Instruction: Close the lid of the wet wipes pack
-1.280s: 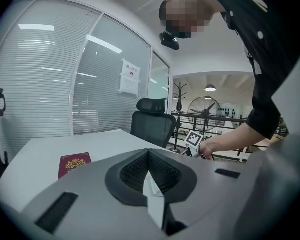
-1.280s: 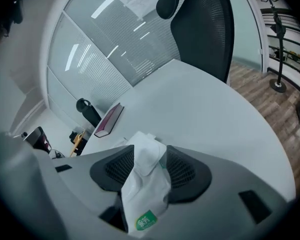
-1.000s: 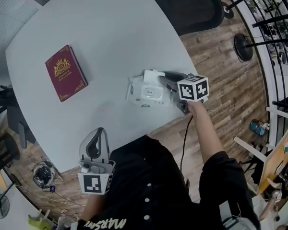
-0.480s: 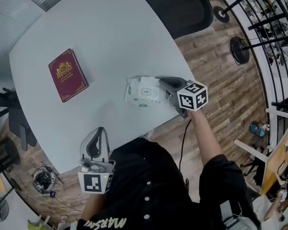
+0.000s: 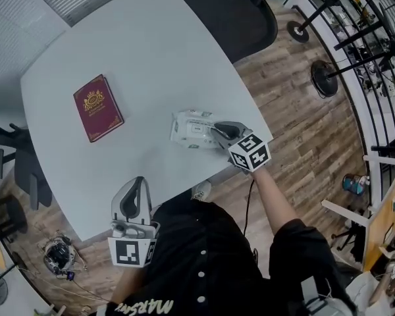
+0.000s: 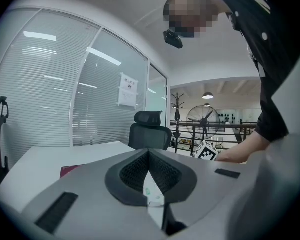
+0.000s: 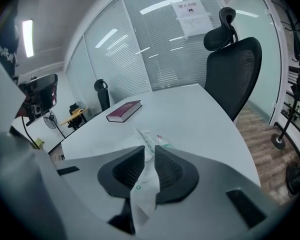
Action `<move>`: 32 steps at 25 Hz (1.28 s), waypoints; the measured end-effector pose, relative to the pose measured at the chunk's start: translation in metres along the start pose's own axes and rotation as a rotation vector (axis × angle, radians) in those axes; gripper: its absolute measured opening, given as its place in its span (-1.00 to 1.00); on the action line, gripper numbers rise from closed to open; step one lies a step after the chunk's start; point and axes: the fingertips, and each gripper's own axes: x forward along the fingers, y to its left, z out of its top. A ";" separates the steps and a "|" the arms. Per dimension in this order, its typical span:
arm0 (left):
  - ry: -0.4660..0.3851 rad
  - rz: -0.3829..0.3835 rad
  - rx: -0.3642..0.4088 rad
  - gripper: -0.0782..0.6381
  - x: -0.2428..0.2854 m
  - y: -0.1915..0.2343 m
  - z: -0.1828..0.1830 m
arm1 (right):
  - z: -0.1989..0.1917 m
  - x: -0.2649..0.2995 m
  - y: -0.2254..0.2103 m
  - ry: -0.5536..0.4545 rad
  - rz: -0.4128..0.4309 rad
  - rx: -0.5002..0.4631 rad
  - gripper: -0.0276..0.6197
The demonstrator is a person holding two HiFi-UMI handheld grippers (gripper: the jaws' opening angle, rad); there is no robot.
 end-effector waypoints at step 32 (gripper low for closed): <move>-0.027 0.054 0.004 -0.76 -0.045 -0.005 0.003 | -0.015 0.051 0.018 0.136 -0.087 0.074 -0.79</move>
